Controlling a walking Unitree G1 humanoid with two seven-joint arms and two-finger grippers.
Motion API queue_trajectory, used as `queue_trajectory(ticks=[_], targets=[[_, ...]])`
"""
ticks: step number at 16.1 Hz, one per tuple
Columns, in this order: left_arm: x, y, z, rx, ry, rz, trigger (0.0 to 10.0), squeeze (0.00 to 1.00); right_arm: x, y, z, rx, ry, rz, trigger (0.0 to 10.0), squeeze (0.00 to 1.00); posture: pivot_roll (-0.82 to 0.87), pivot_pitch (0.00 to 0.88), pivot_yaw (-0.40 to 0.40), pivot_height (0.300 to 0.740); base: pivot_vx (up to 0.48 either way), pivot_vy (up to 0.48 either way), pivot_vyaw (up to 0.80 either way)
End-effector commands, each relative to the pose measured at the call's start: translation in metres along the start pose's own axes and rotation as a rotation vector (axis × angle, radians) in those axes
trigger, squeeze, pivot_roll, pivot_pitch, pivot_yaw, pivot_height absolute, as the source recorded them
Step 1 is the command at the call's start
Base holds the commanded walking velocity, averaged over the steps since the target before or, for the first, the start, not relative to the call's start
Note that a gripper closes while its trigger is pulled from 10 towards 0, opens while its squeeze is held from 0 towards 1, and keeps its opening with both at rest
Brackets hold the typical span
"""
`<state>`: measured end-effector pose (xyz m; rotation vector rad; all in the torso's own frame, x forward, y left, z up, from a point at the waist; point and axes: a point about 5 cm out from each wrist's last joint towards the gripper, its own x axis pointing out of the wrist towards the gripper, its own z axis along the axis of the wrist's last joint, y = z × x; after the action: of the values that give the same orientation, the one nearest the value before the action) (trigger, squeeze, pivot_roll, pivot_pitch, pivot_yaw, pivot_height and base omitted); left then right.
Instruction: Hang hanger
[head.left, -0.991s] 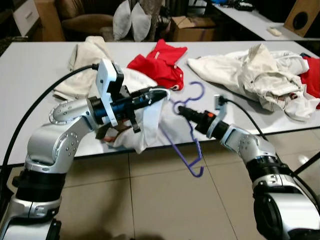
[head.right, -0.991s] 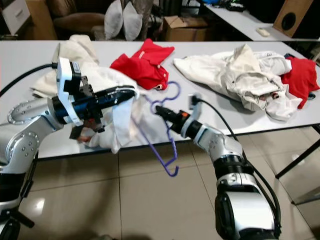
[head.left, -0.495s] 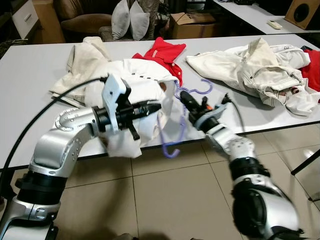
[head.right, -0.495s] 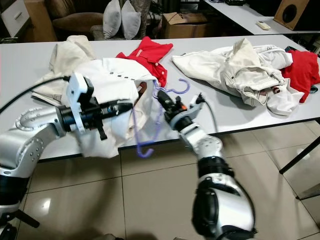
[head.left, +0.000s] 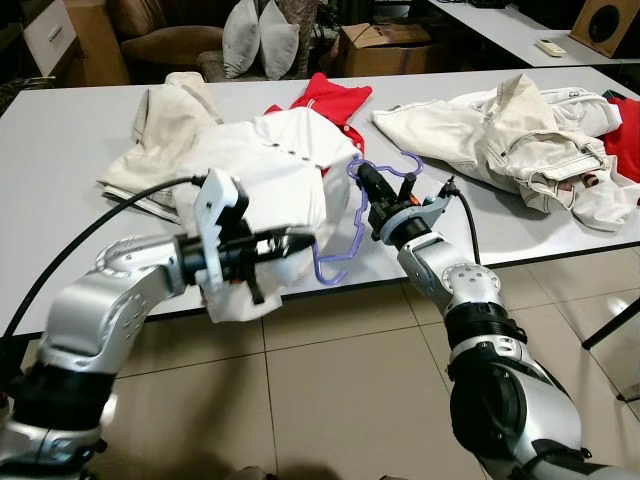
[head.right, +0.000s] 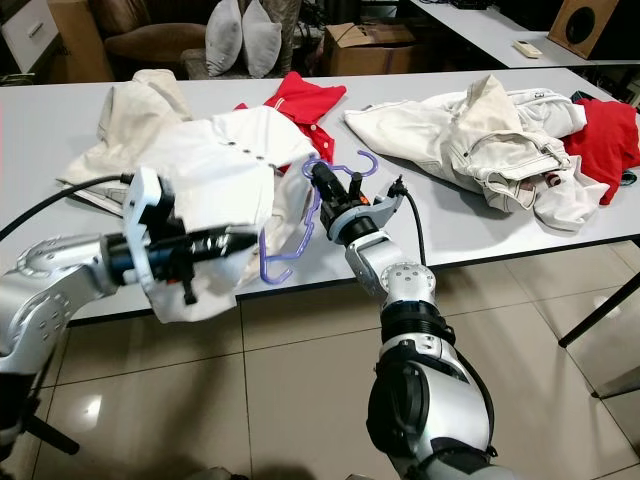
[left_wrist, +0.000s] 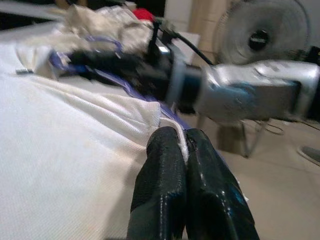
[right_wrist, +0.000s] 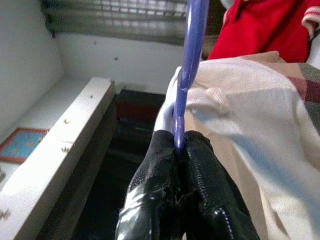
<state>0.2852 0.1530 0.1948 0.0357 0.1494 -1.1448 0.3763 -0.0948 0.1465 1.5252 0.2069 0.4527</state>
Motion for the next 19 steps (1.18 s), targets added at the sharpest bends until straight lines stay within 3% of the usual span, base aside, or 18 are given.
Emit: queue_trajectory(ticks=[1,4,6,7,10,13,15,17,19], targets=[[0.000,-0.005,0.002,-0.003,0.003,-0.045,0.0,0.00,0.004,0.008,0.007,0.024,-0.046,0.015,10.0,0.00,-0.09,0.000,-0.021,0.740,0.000,0.000,0.00],[0.011,-0.009,0.019,-0.077,-0.158,-0.074,0.0,0.00,0.008,0.008,0.008,0.007,-0.081,-0.030,10.0,0.00,-0.09,0.000,-0.025,0.740,0.000,0.000,0.00],[0.031,-0.010,0.028,-0.095,-0.231,-0.076,0.0,0.00,0.012,0.009,0.001,0.003,-0.069,-0.039,10.0,0.00,-0.09,0.000,-0.028,0.740,0.000,0.000,0.00],[0.047,-0.009,0.026,-0.099,-0.223,-0.059,0.0,0.00,0.015,0.012,-0.006,-0.008,-0.043,-0.028,10.0,0.00,-0.09,0.000,-0.026,0.740,0.000,0.000,0.00],[0.063,-0.018,0.009,-0.087,-0.127,-0.105,0.0,0.00,0.016,0.020,-0.006,0.029,-0.050,0.015,10.0,0.00,-0.11,0.000,-0.006,0.740,0.000,0.000,0.00],[0.065,-0.020,-0.011,-0.019,0.008,-0.114,0.0,0.00,0.009,0.025,0.007,0.060,-0.082,0.052,10.0,0.00,-0.11,0.000,-0.003,0.740,0.000,0.000,0.00],[0.067,-0.018,-0.016,0.016,0.035,-0.091,0.0,0.00,0.006,0.025,0.010,0.038,-0.071,0.056,10.0,0.00,-0.11,0.000,-0.005,0.740,0.000,0.000,0.00],[0.067,-0.007,-0.032,0.155,0.156,-0.002,0.0,0.00,0.003,0.029,0.010,-0.027,-0.042,0.065,10.0,0.00,-0.11,0.000,-0.014,0.740,0.000,0.000,0.00],[0.064,-0.003,-0.035,0.213,0.178,0.035,0.0,0.00,0.002,0.034,0.009,-0.025,-0.034,0.088,10.0,0.00,-0.11,0.000,-0.018,0.740,0.000,0.000,0.00]])
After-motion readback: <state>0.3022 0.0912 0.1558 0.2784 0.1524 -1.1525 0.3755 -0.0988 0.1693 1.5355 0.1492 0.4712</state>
